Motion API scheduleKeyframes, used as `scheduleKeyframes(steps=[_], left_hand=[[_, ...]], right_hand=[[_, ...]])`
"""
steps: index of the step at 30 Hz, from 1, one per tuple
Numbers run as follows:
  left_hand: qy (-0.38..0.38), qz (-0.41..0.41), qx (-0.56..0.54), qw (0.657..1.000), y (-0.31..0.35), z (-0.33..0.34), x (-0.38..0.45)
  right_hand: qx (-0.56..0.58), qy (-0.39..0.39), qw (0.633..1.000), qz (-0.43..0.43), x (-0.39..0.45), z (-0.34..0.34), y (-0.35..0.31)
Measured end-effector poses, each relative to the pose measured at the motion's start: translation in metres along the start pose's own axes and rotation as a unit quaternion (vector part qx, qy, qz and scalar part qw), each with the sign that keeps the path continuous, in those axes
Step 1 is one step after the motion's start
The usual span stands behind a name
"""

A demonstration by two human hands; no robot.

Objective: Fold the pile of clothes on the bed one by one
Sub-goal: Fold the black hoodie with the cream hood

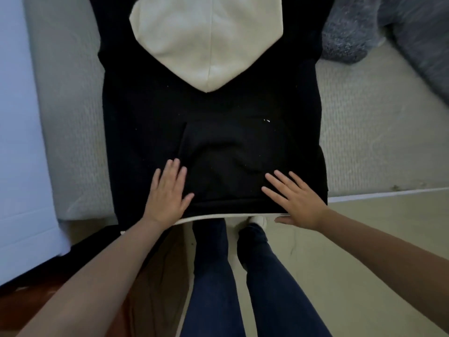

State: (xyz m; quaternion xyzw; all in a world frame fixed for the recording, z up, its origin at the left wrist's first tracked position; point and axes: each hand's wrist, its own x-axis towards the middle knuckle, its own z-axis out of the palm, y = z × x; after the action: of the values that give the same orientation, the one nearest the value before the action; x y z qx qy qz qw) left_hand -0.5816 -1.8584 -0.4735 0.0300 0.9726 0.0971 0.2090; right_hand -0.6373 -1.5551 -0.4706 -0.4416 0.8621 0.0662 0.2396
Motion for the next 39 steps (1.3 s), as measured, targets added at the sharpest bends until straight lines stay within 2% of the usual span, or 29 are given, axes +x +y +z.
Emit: scheduleKeyframes(steps=[2,3,5,7,11,14,21,27,32,37,39], left_hand=[[-0.043,0.100,0.094,0.990,0.016,0.002,-0.013],[-0.069,0.123,0.115,0.983,0.024,0.004,-0.018],[-0.136,0.098,0.130,0.977,0.034,0.016,-0.025],[-0.180,0.038,0.154,0.971,0.041,0.021,-0.028],[-0.154,-0.044,0.134,0.978,0.061,0.029,-0.025],[-0.153,-0.084,0.137,0.975,0.071,0.035,-0.026],[-0.132,-0.112,0.129,0.976,0.081,0.044,-0.026],[-0.137,-0.120,0.125,0.975,0.082,0.049,-0.026],[-0.147,-0.118,0.132,0.973,0.082,0.043,-0.024],[-0.152,-0.128,0.116,0.973,0.084,0.040,-0.026],[-0.150,-0.127,0.110,0.974,0.084,0.039,-0.026]], right_hand=[[-0.013,-0.023,1.000,0.017,-0.010,0.005,-0.002],[-0.024,-0.015,0.999,0.025,-0.014,0.009,-0.004],[-0.045,0.024,0.998,0.036,-0.017,0.019,-0.008],[-0.078,0.030,0.996,0.034,-0.016,0.025,-0.013],[-0.169,0.008,0.985,0.027,-0.014,0.029,-0.016],[-0.170,0.027,0.984,0.033,-0.011,0.031,-0.008],[-0.193,0.030,0.981,0.013,-0.022,0.031,-0.010],[-0.270,0.024,0.962,-0.024,-0.031,0.050,-0.003],[-0.223,0.001,0.974,-0.035,-0.020,0.038,0.006],[-0.101,-0.007,0.995,-0.007,-0.024,0.016,0.000],[-0.037,-0.054,0.998,-0.021,-0.031,0.012,0.005]])
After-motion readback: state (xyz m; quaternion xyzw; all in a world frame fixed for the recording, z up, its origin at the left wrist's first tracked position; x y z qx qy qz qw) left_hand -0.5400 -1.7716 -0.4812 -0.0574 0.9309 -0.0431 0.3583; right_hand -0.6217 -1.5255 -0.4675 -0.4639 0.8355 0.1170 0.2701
